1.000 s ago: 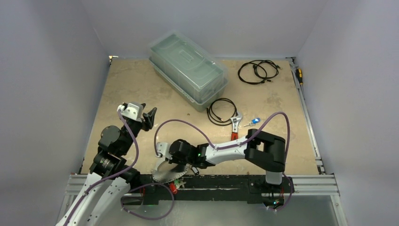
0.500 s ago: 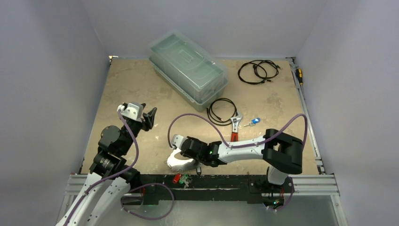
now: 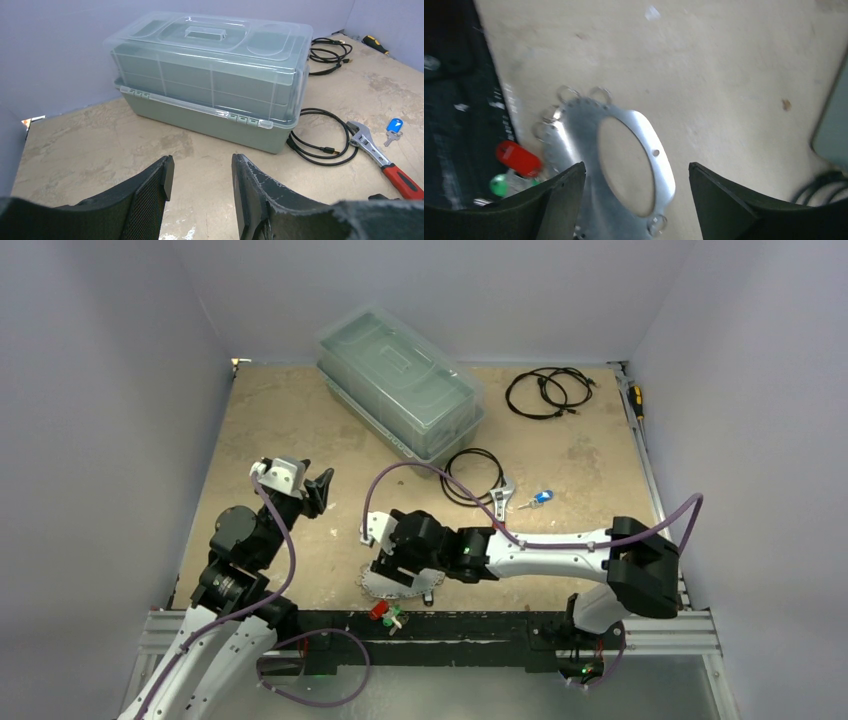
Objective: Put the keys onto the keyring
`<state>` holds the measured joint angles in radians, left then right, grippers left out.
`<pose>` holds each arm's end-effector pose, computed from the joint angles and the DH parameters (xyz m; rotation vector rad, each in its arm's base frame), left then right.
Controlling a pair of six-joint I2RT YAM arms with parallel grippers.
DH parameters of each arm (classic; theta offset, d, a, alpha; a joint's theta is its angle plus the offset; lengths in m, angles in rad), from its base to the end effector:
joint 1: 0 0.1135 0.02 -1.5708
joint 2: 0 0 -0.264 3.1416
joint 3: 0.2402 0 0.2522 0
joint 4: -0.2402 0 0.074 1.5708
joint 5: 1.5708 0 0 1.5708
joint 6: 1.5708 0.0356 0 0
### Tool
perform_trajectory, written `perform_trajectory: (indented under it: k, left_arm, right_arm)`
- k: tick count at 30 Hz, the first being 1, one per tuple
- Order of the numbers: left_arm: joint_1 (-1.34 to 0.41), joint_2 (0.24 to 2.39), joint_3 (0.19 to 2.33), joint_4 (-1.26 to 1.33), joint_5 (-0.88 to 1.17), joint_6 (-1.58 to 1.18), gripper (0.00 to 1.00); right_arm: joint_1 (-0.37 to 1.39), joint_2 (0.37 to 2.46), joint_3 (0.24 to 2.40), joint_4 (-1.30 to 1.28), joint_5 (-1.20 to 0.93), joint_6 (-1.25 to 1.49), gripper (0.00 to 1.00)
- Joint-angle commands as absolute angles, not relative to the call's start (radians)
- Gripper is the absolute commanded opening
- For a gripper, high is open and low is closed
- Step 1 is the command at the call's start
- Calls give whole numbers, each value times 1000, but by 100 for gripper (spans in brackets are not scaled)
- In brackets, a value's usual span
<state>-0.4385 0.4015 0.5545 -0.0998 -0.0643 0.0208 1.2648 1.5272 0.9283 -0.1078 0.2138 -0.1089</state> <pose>0.1090 -0.0486 0.3191 0.2965 1.4953 -0.2852 0.1058 0.3099 0.2181 -1.3600 1.8365 0.3698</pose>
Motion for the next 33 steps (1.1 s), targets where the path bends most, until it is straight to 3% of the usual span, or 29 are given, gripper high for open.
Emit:
perform_trajectory:
  k: [1,5,8,18,33]
  left_arm:
    - [-433,396,596,-100,-67,36,47]
    - [-433,396,597,-101,-66,37,47]
    - [-433,395,598,-103,-64,38,47]
    - [-433,388,598,-104,-63,40,47]
    - [-433,385,599,-104,-58,40,47]
  right_arm:
    - [1202,1540,1002,-20,-112,-131,82]
    - [1177,1598,1052,-14,-202,-159,84]
    - [1175,1653,1101,-40,-216,-197,80]
    - [1175,1820,1213,-76,-224,-250,50]
    - [1166,1964,1283,-111,-248,-274,38]
